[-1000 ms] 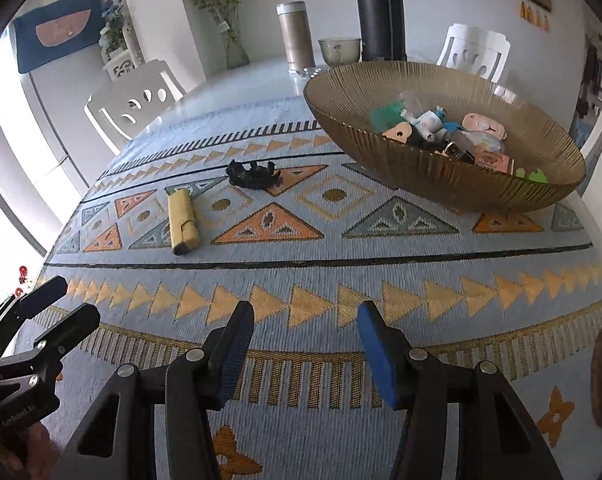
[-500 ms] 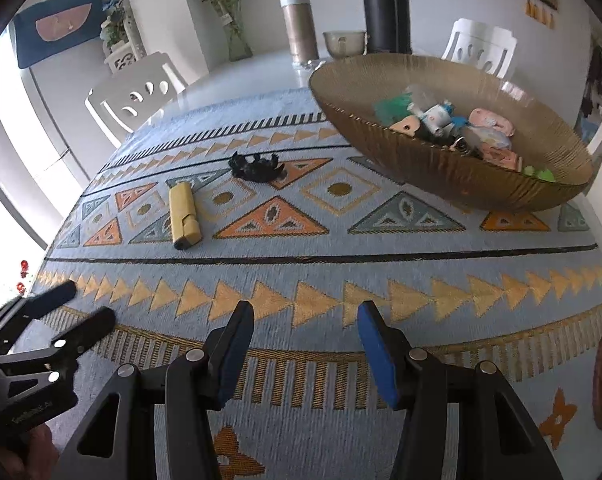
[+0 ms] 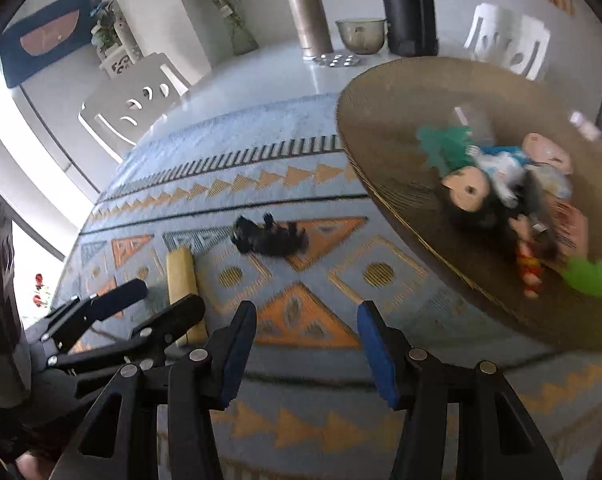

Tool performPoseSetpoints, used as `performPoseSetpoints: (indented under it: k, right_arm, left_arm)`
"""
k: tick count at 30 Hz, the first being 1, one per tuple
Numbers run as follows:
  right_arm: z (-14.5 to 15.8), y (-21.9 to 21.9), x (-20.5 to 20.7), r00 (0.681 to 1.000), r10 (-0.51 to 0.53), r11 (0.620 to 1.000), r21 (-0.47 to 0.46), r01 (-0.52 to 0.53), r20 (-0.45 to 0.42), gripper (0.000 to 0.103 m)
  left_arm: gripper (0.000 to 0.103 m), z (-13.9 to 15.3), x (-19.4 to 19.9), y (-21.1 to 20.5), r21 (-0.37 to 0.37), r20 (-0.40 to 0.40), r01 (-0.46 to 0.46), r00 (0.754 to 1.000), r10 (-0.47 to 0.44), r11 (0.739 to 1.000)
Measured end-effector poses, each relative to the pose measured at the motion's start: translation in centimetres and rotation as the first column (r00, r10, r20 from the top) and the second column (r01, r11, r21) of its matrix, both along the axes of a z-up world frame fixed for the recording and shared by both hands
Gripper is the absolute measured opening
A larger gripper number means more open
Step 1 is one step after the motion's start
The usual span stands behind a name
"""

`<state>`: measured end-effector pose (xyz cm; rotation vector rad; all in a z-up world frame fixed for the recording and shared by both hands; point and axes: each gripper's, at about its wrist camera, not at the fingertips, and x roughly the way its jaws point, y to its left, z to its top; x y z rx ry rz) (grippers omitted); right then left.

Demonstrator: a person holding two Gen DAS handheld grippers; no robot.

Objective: Organize rigid objects
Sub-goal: 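Withdraw both tools toward the yellow block and black toy figure, then grasp the yellow block with the left tool while the right grasps the black toy figure, then carry the yellow block and black toy figure over the woven bowl with both tools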

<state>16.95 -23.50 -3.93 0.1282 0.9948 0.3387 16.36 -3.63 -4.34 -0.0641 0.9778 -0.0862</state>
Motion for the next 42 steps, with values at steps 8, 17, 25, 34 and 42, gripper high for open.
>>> performPoseSetpoints:
  k: [8, 17, 25, 34, 42]
  right_arm:
    - [-0.7, 3.6, 3.7, 0.999, 0.042, 0.998, -0.056, -0.041, 0.017, 0.052]
    - [-0.9, 6.0, 3.3, 0.996, 0.065, 0.983, -0.176, -0.053, 0.06, 0.04]
    - [-0.4, 4.1, 0.1, 0.997, 0.073, 0.989, -0.132, -0.07, 0.019, 0.039]
    - [1.5, -0.6, -9.1, 0.998, 0.03, 0.989, -0.148, -0.022, 0.056, 0.04]
    - [-0.1, -4.2, -13.6, 0.997, 0.04, 0.99, -0.139, -0.03, 0.072, 0.04]
  left_arm:
    - [0.068, 0.3, -0.9, 3.0, -0.011, -0.026, 0.054, 0.998, -0.054, 0.999]
    - [0.068, 0.1, -0.1, -0.1, 0.033, -0.026, 0.136, 0.99, -0.135, 0.99]
    - [0.021, 0.5, -1.8, -1.8, 0.105, 0.023, 0.186, 0.982, -0.189, 0.977]
    - [0.021, 1.8, -7.3, -2.4, 0.037, 0.046, 0.213, 0.976, -0.215, 0.976]
    - [0.021, 0.8, -9.6, -4.0, -0.02, 0.047, 0.262, 0.964, -0.26, 0.965]
